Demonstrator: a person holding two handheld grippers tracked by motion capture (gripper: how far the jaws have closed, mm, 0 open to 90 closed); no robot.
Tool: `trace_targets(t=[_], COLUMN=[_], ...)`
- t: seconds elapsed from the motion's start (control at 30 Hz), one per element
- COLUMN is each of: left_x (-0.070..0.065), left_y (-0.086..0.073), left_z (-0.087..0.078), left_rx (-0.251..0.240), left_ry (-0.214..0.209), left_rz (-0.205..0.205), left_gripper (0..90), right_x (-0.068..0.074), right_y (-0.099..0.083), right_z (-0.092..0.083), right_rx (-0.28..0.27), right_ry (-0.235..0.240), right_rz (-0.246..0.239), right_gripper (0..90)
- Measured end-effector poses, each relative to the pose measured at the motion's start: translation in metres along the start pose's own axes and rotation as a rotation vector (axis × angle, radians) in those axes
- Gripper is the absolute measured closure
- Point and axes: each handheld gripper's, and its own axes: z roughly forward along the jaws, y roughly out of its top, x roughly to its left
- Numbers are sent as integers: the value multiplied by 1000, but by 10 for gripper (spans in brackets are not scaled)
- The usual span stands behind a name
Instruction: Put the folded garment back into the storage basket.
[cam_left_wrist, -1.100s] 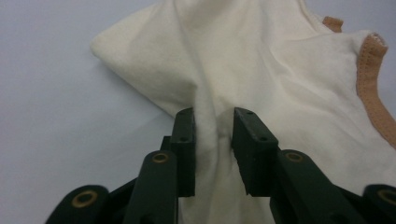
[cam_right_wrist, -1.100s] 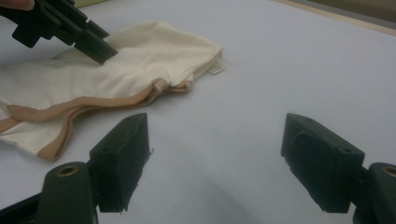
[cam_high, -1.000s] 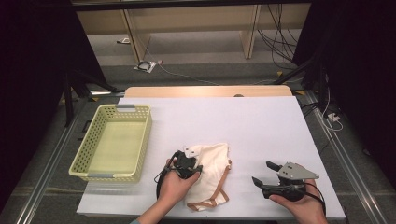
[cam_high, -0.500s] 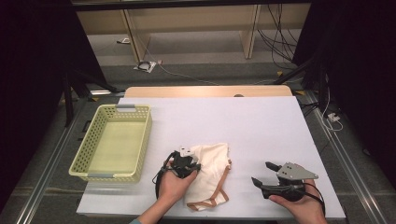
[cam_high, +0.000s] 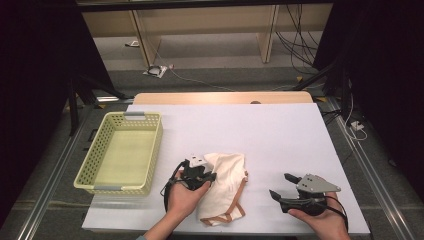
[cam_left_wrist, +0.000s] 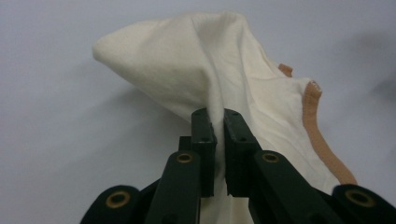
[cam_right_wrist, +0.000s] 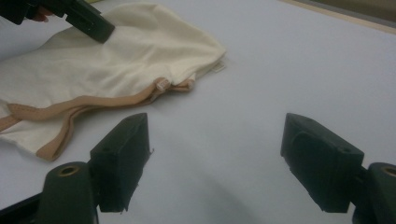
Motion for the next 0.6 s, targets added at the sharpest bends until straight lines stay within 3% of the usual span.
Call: trace_targets(t=[0.17, 0.6], left_x=[-4, -10], left_y=[4, 11], left_z=[-6, -21], left_rx=[-27, -91], left_ry=[-13, -26], left_rz=[18, 124], left_gripper=[839, 839], right_x=[0, 0], right_y=[0, 0], right_z=[-1, -1], right_rx=[5, -1], right_ry=[-2, -3], right_rz=[0, 3], right_gripper=[244, 244])
